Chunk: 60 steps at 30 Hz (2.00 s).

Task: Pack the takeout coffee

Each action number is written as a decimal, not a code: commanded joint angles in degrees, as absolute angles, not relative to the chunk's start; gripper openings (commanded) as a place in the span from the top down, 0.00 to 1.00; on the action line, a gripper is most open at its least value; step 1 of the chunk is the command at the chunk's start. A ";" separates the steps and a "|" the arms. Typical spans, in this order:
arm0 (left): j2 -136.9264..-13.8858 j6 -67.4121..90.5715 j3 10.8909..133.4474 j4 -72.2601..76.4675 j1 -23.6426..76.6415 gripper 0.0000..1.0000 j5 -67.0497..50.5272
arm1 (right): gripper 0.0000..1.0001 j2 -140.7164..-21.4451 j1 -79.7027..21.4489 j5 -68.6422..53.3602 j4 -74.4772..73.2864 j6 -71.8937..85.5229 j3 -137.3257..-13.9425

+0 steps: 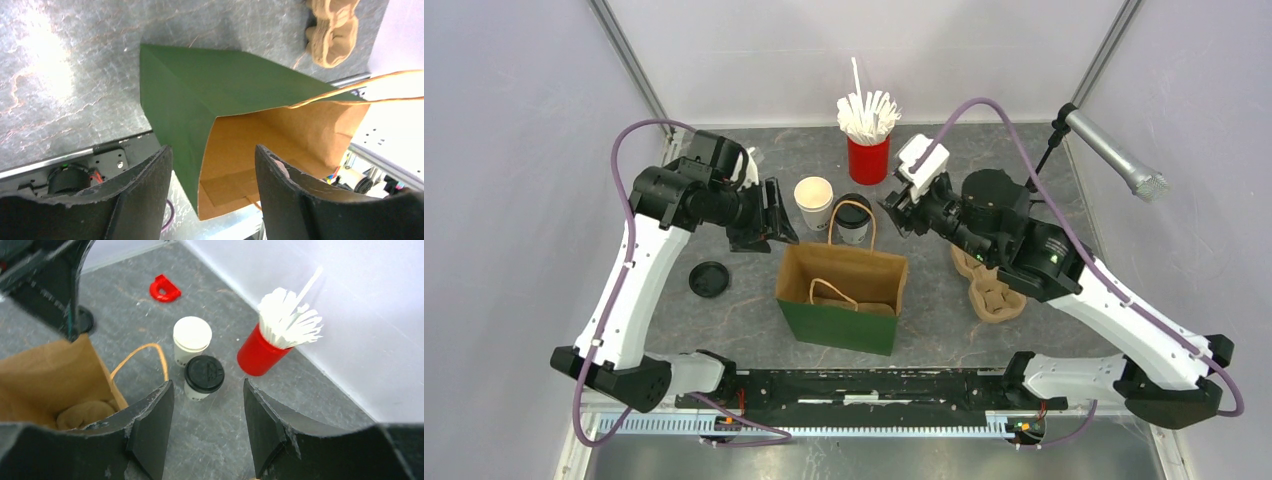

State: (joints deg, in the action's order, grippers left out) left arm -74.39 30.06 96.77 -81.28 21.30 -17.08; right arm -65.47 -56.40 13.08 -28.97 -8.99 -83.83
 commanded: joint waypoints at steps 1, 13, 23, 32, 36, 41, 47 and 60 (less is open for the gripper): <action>-72.59 26.04 93.13 -82.99 21.53 0.35 -19.96 | 0.40 -64.05 -56.49 21.11 -22.77 -7.37 -82.70; -72.35 28.21 90.44 -84.89 21.49 0.84 -14.07 | 0.37 -65.40 -54.84 35.89 -21.56 1.93 -79.40; -73.60 28.27 99.03 -94.35 21.36 0.98 -0.24 | 0.36 -70.84 -41.85 17.55 -18.30 7.20 -75.75; -72.26 28.58 95.63 -94.36 19.77 0.93 1.82 | 0.13 -83.84 -39.57 2.44 -19.01 8.14 -79.39; -72.21 27.13 95.09 -94.32 18.90 0.92 3.31 | 0.09 -89.54 -39.55 0.18 -18.72 8.49 -82.88; -70.44 27.76 93.23 -94.39 18.38 0.91 8.45 | 0.04 -97.03 -39.55 0.31 -21.14 7.91 -88.26; -69.11 27.87 95.99 -94.31 16.73 0.89 12.75 | 0.02 -103.88 -39.56 0.17 -23.78 7.96 -93.59; -69.69 28.19 94.31 -94.34 16.52 0.88 12.77 | 0.04 -110.87 -39.64 -1.85 -26.45 7.24 -97.63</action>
State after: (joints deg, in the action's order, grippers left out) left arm -69.69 28.99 93.80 -90.11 16.84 11.53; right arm -109.60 -39.64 -0.78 -26.02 7.62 -93.84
